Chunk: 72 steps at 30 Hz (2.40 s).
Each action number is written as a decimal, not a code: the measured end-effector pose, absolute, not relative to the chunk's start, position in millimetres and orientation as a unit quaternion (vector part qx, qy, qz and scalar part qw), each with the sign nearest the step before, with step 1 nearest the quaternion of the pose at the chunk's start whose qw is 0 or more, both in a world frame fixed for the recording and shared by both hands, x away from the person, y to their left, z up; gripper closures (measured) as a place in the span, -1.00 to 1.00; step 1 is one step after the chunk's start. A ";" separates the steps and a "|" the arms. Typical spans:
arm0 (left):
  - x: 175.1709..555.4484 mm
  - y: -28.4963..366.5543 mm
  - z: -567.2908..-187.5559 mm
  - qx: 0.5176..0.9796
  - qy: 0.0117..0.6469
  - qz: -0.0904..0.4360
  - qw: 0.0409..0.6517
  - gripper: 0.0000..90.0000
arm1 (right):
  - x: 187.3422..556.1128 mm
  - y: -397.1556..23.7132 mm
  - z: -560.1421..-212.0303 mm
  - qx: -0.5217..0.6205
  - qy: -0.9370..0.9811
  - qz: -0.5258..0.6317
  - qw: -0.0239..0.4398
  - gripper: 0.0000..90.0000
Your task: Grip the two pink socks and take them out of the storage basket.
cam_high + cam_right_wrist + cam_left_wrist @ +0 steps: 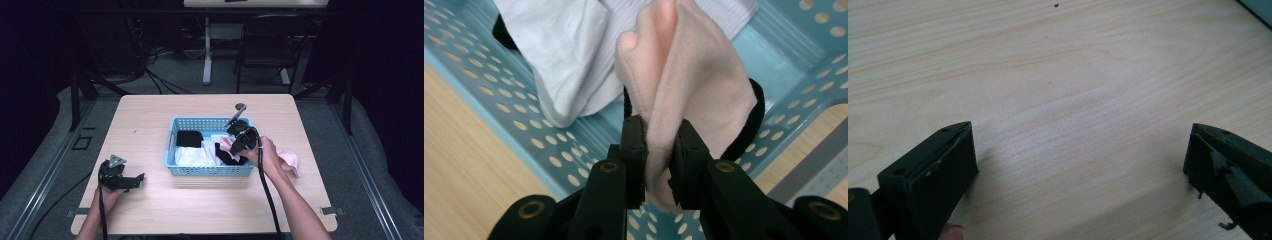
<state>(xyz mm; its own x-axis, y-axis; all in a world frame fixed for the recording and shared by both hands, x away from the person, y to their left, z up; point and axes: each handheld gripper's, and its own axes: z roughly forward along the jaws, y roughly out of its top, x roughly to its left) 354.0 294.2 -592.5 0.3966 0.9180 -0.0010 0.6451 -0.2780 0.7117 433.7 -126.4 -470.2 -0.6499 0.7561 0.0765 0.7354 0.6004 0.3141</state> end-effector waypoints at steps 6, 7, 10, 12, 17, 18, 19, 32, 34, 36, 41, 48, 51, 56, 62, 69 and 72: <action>354.0 294.2 -592.5 0.771 0.507 0.211 0.323 -0.98 | 429.7 -130.2 -454.3 0.412 0.896 0.166 0.035 0.72; 354.0 294.2 -592.5 0.771 0.507 0.212 0.323 -0.98 | 428.2 -131.4 -449.0 0.408 0.897 0.168 0.038 0.72; 354.1 294.3 -592.5 0.771 0.506 0.213 0.322 -0.98 | 425.6 -132.4 -443.9 0.410 0.895 0.173 0.038 0.71; 354.0 294.2 -592.6 0.771 0.507 0.212 0.323 -0.98 | 423.4 -134.5 -437.9 0.406 0.896 0.178 0.043 0.71; 354.0 294.2 -592.5 0.771 0.507 0.212 0.323 -0.98 | 417.3 -138.2 -425.4 0.403 0.895 0.186 0.050 0.71; 354.0 294.2 -592.5 0.771 0.507 0.212 0.322 -0.98 | 416.2 -139.4 -422.6 0.401 0.896 0.185 0.053 0.71; 354.0 294.2 -592.5 0.771 0.507 0.211 0.323 -0.98 | 413.4 -141.9 -417.1 0.399 0.896 0.185 0.057 0.71; 354.0 294.2 -592.6 0.771 0.507 0.212 0.323 -0.98 | 398.5 -174.2 -389.1 0.410 0.885 0.209 0.073 0.71; 354.0 294.2 -592.6 0.771 0.507 0.212 0.323 -0.99 | 397.2 -182.5 -386.7 0.416 0.882 0.208 0.074 0.71; 354.0 294.1 -592.6 0.770 0.507 0.212 0.323 -0.98 | 395.7 -191.3 -384.6 0.423 0.879 0.208 0.077 0.71; 353.9 294.0 -592.7 0.770 0.508 0.212 0.324 -0.98 | 389.9 -219.3 -379.3 0.445 0.867 0.210 0.085 0.71; 353.9 294.0 -592.7 0.770 0.508 0.212 0.324 -0.98 | 384.3 -252.9 -382.2 0.471 0.849 0.219 0.095 0.71; 353.9 294.0 -592.6 0.770 0.508 0.212 0.323 -0.98 | 379.6 -270.4 -391.4 0.487 0.838 0.223 0.105 0.71; 354.0 294.0 -592.7 0.770 0.508 0.212 0.324 -0.99 | 376.6 -299.8 -423.4 0.525 0.812 0.237 0.094 0.71; 354.1 293.9 -592.7 0.770 0.508 0.212 0.324 -0.99 | 389.0 -307.7 -479.6 0.546 0.809 0.211 0.056 0.72; 354.3 293.9 -592.7 0.770 0.507 0.213 0.324 -0.99 | 399.3 -291.2 -522.9 0.549 0.815 0.183 0.038 0.64; 354.5 294.0 -592.7 0.770 0.506 0.213 0.324 -0.99 | 401.9 -283.8 -530.7 0.542 0.822 0.172 0.034 0.44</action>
